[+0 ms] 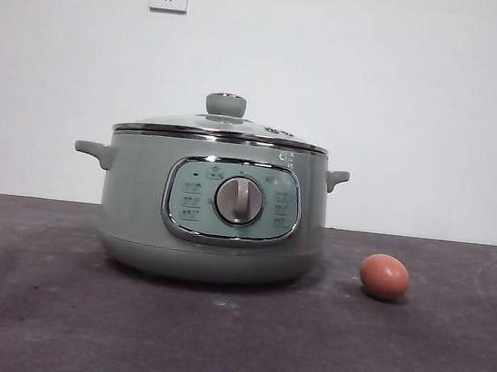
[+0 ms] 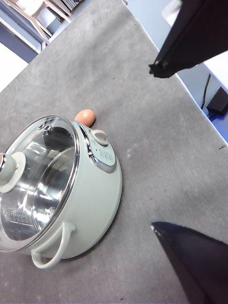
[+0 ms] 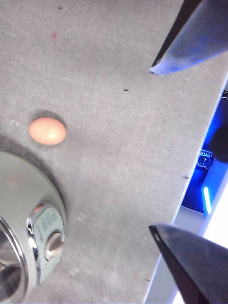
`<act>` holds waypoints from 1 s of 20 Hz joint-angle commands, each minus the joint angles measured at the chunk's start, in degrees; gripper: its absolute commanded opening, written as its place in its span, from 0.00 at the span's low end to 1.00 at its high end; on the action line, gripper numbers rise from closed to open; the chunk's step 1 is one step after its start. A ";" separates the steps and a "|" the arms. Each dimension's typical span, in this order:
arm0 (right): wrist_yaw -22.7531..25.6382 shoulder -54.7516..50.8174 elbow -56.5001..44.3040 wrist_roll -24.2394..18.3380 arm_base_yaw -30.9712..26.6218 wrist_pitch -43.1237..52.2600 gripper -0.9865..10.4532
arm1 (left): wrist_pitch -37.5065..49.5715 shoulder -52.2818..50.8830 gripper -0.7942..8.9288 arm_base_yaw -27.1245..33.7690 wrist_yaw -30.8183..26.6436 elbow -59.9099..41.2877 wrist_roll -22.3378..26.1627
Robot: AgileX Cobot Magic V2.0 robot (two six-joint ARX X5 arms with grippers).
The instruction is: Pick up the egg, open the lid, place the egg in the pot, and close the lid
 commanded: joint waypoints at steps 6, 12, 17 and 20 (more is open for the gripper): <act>2.97 13.44 0.20 1.88 6.69 14.23 0.61 | 0.28 -0.04 0.76 0.09 0.07 0.11 0.50; 10.05 28.68 0.20 3.39 12.35 27.23 0.61 | 0.26 -0.04 0.76 0.09 0.00 0.11 0.52; 13.79 37.88 0.20 3.91 14.73 34.97 0.61 | 0.28 -0.04 0.76 0.09 -0.09 0.11 0.50; 14.01 41.79 0.20 4.94 15.19 38.77 0.61 | 0.26 -0.04 0.76 0.09 -0.09 0.11 0.50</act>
